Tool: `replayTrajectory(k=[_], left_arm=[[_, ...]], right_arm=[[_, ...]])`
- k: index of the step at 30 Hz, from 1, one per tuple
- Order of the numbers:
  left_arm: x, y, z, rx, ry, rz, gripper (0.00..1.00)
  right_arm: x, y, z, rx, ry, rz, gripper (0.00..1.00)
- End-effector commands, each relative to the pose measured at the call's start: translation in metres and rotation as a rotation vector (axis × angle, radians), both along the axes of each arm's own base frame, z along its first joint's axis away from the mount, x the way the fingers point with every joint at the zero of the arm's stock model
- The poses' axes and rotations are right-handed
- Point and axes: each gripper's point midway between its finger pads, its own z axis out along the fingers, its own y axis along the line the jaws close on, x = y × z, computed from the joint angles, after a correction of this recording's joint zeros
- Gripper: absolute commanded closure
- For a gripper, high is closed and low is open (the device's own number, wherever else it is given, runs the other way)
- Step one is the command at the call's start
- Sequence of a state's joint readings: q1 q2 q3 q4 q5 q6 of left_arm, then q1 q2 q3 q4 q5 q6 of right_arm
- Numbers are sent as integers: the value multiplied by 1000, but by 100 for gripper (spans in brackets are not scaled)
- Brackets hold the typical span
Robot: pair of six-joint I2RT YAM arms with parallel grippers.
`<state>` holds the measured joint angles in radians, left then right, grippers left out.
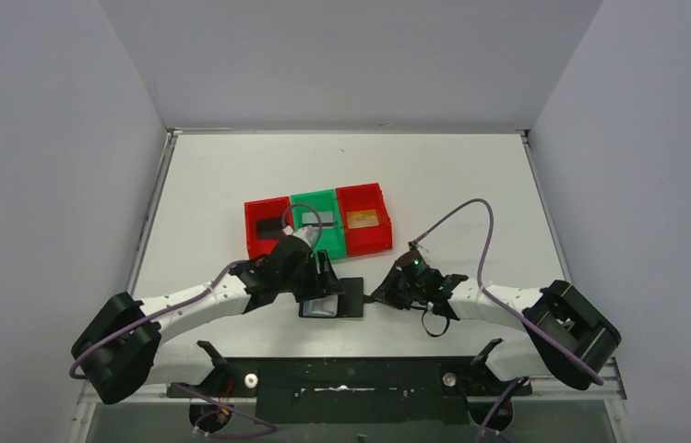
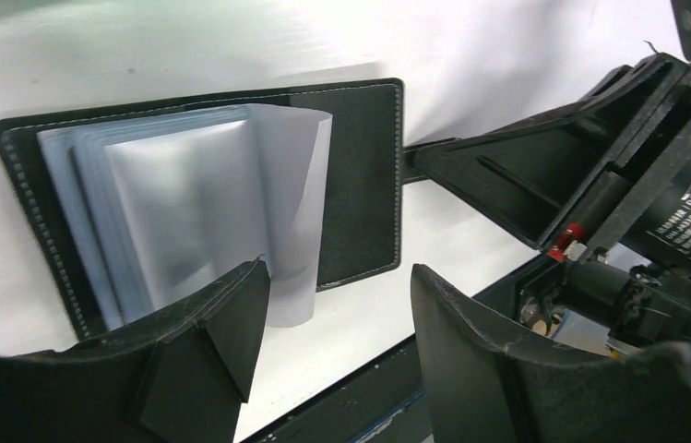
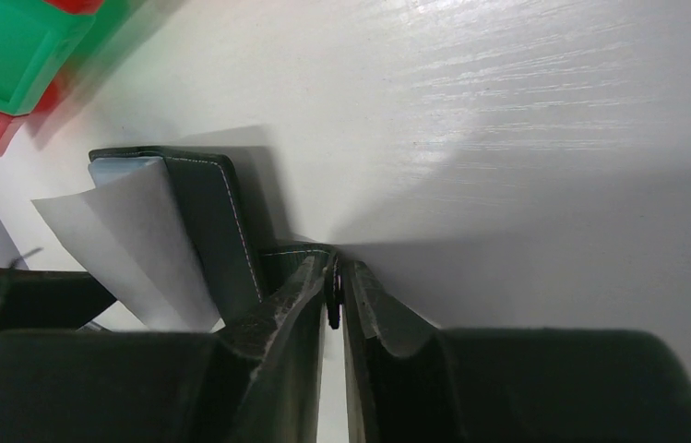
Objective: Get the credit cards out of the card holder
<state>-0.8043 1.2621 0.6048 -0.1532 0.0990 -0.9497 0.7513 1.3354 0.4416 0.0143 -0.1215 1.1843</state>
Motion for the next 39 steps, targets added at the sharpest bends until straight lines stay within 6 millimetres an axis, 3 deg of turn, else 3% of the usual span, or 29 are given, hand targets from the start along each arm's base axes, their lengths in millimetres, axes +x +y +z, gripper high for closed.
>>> replayTrajectory(k=[1, 6, 13, 17, 23, 30, 34, 39], left_arm=[[4, -28, 20, -116, -35, -70, 43], [5, -41, 23, -164, -33, -100, 43], [1, -59, 9, -170, 1, -149, 42], [1, -73, 17, -194, -16, -176, 42], [-6, -82, 14, -225, 1, -209, 42], [-10, -67, -19, -119, 58, -156, 47], [-17, -60, -31, -95, 86, -151, 52], [-11, -62, -2, -130, 5, -139, 50]], right_arm=[[7, 0, 6, -4, -45, 5, 82], [12, -2, 18, -4, -76, -12, 71], [20, -8, 44, 11, -150, -54, 62], [24, -13, 58, 21, -187, -88, 60], [29, -7, 73, 57, -214, -82, 73], [33, 7, 81, 101, -229, -48, 81], [35, 9, 76, 88, -213, -38, 82], [34, 20, 74, 114, -203, 6, 82]])
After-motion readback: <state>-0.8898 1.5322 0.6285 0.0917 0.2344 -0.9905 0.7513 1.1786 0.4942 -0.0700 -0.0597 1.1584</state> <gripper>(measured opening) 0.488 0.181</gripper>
